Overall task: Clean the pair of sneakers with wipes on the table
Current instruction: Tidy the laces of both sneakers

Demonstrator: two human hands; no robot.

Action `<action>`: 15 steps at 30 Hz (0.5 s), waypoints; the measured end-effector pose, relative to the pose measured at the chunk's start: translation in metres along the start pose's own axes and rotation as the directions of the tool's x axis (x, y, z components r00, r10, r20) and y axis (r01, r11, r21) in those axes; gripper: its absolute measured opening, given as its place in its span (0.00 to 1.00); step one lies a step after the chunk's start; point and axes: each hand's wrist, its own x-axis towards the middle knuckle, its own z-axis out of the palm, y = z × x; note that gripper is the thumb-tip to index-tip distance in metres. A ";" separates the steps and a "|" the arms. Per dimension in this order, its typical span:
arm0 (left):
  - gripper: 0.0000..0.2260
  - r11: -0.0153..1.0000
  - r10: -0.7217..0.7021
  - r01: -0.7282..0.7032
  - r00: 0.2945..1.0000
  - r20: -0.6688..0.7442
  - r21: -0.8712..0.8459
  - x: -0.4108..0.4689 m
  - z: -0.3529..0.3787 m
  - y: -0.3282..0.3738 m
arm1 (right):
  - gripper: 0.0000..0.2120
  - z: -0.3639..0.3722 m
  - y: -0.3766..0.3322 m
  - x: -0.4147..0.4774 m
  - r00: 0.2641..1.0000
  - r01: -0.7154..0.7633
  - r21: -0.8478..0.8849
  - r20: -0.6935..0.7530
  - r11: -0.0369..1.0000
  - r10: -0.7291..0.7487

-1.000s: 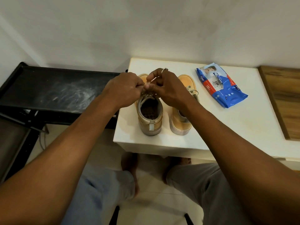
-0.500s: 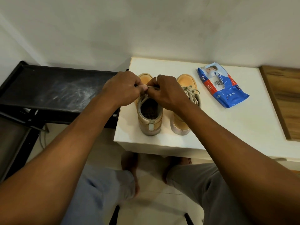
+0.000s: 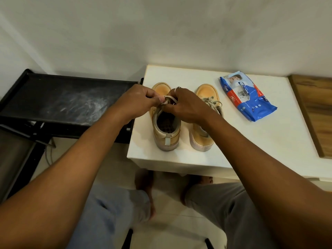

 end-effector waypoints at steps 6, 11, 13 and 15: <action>0.09 0.997 -0.058 0.059 0.998 0.028 -0.057 0.001 0.001 -0.001 | 0.17 0.001 0.003 0.000 0.973 0.102 -0.027 -0.204 0.994 -0.106; 0.08 0.996 -0.069 0.071 0.997 0.033 -0.058 0.003 0.002 -0.003 | 0.07 -0.001 -0.002 -0.001 0.941 0.188 -0.170 -0.251 0.967 -0.227; 0.08 0.994 -0.074 0.076 0.997 0.032 -0.074 0.003 0.002 -0.006 | 0.06 0.000 -0.002 0.000 0.938 0.169 -0.189 -0.270 0.967 -0.217; 0.08 0.990 -0.091 0.094 0.995 0.029 -0.102 0.003 0.003 -0.006 | 0.05 -0.001 0.000 0.001 0.936 0.150 -0.204 -0.286 0.967 -0.205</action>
